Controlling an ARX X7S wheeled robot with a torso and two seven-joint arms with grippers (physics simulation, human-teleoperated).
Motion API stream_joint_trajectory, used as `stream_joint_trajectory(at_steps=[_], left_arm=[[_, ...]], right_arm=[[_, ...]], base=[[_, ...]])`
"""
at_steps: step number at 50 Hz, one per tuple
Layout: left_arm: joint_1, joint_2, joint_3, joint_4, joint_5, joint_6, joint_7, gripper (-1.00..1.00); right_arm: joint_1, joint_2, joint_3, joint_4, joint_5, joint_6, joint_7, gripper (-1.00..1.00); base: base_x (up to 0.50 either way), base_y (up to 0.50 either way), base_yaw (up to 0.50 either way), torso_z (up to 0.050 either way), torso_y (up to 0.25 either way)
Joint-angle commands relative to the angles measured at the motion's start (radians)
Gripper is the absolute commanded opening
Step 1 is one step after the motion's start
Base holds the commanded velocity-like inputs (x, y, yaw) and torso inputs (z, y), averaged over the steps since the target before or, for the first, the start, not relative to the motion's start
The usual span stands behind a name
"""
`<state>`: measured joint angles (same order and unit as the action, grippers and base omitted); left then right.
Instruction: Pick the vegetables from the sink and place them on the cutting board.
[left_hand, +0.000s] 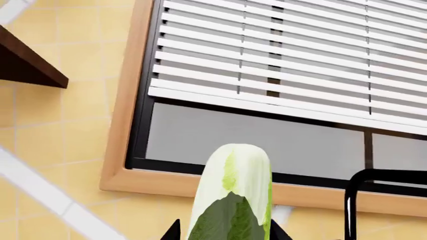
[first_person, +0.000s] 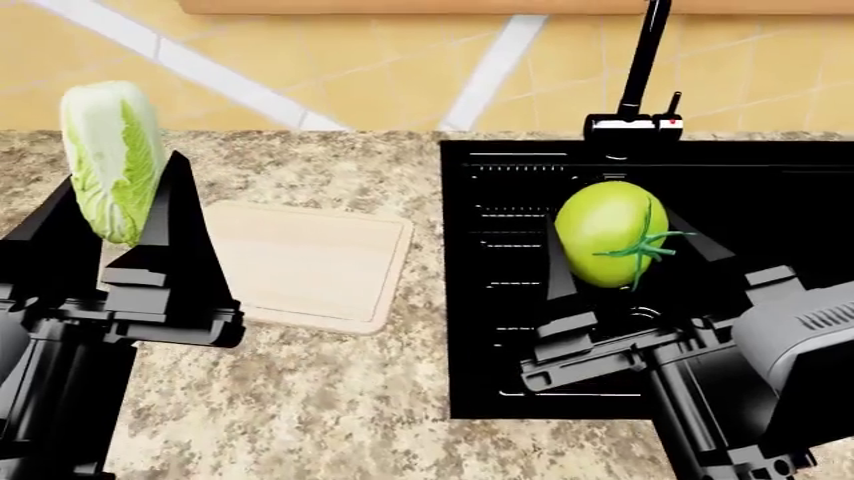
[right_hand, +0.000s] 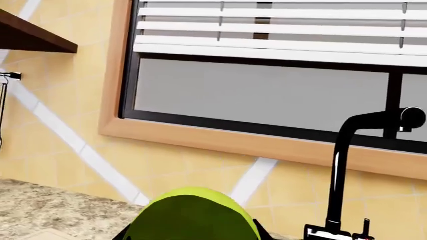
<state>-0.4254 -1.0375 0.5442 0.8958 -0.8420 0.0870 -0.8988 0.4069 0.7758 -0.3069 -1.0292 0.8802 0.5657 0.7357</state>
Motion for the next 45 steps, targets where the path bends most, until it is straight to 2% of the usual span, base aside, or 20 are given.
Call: stream_joint_trajectory(at_steps=[1, 13, 17, 20, 22, 27, 35, 45], left_arm=[[0.0, -0.004, -0.006, 0.004, -0.008, 0.017, 0.0, -1.0], [-0.003, 0.0, -0.002, 0.004, -0.012, 0.011, 0.001, -1.0], [-0.059, 0.027, 0.032, 0.002, -0.023, -0.067, 0.01, -1.0], [-0.235, 0.084, 0.069, -0.027, -0.133, -0.224, 0.023, -1.0], [-0.368, 0.154, 0.104, -0.096, -0.223, -0.337, 0.031, -1.0], [-0.534, 0.311, 0.167, -0.321, -0.348, -0.471, 0.09, -1.0], [-0.634, 0.444, 0.203, -0.642, -0.442, -0.552, 0.19, -1.0], [-0.639, 0.481, 0.225, -0.752, -0.47, -0.586, 0.201, -1.0]], right_arm=[[0.014, 0.018, -0.032, -0.002, -0.02, -0.006, 0.011, -1.0], [0.032, 0.037, -0.06, -0.004, -0.006, -0.022, 0.037, -1.0], [0.015, 0.04, -0.052, 0.009, -0.004, -0.064, 0.022, -1.0], [0.009, 0.056, -0.04, 0.0, 0.015, -0.079, 0.025, -1.0], [0.009, 0.064, -0.041, -0.005, 0.018, -0.085, 0.028, -1.0], [0.024, 0.078, -0.062, -0.009, 0.021, -0.084, 0.039, -1.0], [0.054, 0.107, -0.101, -0.008, 0.039, -0.096, 0.073, -1.0], [0.055, 0.127, -0.106, -0.001, 0.06, -0.124, 0.087, -1.0]], base=[[0.08, 0.5, 0.0, 0.0, 0.0], [0.06, 0.5, 0.0, 0.0, 0.001], [0.07, 0.47, 0.0, 0.0, 0.0], [0.0, 0.0, 0.0, 0.0, 0.0], [0.0, 0.0, 0.0, 0.0, 0.0], [0.0, 0.0, 0.0, 0.0, 0.0], [0.0, 0.0, 0.0, 0.0, 0.0], [0.0, 0.0, 0.0, 0.0, 0.0]])
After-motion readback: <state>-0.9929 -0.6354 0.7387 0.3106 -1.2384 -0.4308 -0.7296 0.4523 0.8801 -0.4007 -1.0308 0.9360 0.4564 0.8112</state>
